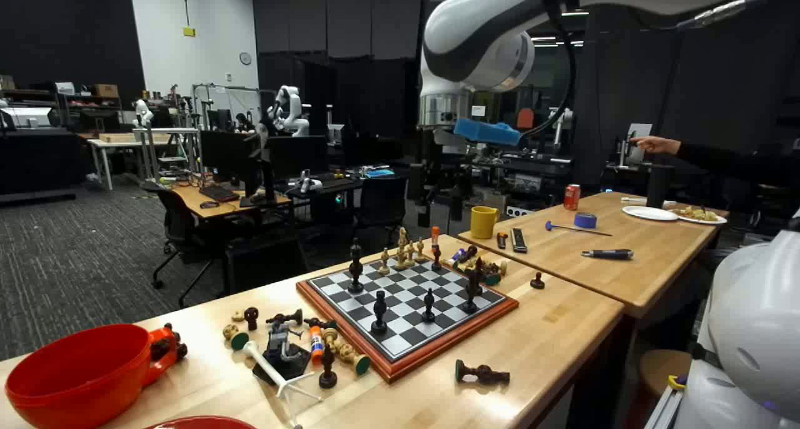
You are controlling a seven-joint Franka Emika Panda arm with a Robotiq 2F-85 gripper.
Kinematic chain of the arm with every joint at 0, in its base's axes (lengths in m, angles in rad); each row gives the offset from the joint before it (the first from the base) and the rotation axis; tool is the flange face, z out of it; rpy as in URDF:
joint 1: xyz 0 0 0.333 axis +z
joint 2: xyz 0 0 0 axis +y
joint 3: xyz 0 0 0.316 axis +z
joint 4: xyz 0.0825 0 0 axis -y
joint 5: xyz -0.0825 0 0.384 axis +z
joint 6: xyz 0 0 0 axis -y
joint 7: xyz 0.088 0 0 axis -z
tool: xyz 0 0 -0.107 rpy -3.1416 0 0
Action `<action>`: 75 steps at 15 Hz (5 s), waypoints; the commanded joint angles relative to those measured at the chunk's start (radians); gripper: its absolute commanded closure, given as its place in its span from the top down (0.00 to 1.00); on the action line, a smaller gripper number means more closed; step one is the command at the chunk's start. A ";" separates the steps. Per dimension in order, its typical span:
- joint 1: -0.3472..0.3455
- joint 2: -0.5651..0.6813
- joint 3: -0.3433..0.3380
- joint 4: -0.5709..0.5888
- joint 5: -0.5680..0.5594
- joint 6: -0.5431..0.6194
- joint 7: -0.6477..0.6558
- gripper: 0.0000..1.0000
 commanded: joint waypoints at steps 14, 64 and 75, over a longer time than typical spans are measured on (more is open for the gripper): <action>-0.044 0.085 -0.026 0.106 0.018 -0.027 0.043 1.00; -0.463 0.963 -0.292 0.818 0.412 -0.193 0.812 1.00; -0.493 1.033 -0.286 0.835 0.469 -0.128 0.815 1.00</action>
